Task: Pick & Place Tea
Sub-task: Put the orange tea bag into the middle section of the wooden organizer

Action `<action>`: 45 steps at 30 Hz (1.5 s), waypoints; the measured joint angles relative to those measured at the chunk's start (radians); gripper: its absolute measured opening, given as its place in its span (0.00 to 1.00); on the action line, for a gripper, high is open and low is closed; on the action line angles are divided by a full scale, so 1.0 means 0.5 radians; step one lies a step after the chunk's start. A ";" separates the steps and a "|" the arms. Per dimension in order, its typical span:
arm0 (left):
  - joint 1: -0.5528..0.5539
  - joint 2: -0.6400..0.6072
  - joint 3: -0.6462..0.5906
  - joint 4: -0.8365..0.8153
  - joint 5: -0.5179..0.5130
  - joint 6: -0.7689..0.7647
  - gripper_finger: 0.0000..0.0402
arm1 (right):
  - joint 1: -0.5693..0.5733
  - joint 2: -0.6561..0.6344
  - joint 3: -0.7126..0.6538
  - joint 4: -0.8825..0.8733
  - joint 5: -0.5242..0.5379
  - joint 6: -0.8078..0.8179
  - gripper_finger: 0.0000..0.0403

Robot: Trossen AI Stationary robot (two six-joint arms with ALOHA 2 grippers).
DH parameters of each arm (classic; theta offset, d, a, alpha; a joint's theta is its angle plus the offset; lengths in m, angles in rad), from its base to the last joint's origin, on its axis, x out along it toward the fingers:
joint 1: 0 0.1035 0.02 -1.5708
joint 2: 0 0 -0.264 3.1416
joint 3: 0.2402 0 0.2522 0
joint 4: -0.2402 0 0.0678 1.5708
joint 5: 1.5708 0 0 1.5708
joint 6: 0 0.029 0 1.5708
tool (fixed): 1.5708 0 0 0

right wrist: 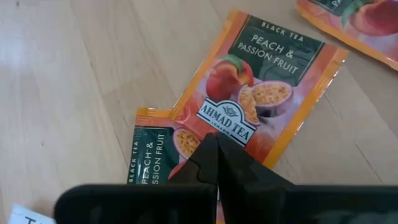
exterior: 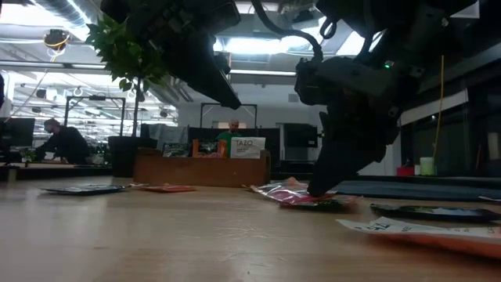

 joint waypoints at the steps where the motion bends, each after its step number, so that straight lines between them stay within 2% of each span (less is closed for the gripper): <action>1: 0.000 0.000 0.000 0.001 0.000 -0.003 0.20 | 0.000 0.000 0.001 -0.005 0.000 0.001 0.00; 8: 0.002 0.026 0.000 0.012 -0.071 -0.117 0.20 | 0.000 0.012 0.004 -0.013 0.004 0.029 0.00; 16: 0.059 0.233 -0.001 0.096 -0.080 -0.234 0.20 | 0.000 0.014 0.003 -0.013 0.002 0.022 0.00; 28: 0.276 0.407 -0.002 0.167 0.317 -0.266 0.21 | 0.000 0.014 0.002 -0.022 -0.002 0.015 0.00; 35: 0.371 0.408 -0.002 0.277 0.574 -0.371 0.30 | 0.000 0.014 0.000 -0.021 -0.006 0.014 0.00; 41: 0.381 0.409 -0.002 0.291 0.585 -0.494 0.37 | 0.000 0.016 -0.001 -0.018 -0.006 -0.023 0.00; 45: 0.354 0.473 0.000 0.418 0.597 -0.573 0.38 | 0.001 0.016 -0.001 -0.015 -0.006 -0.031 0.00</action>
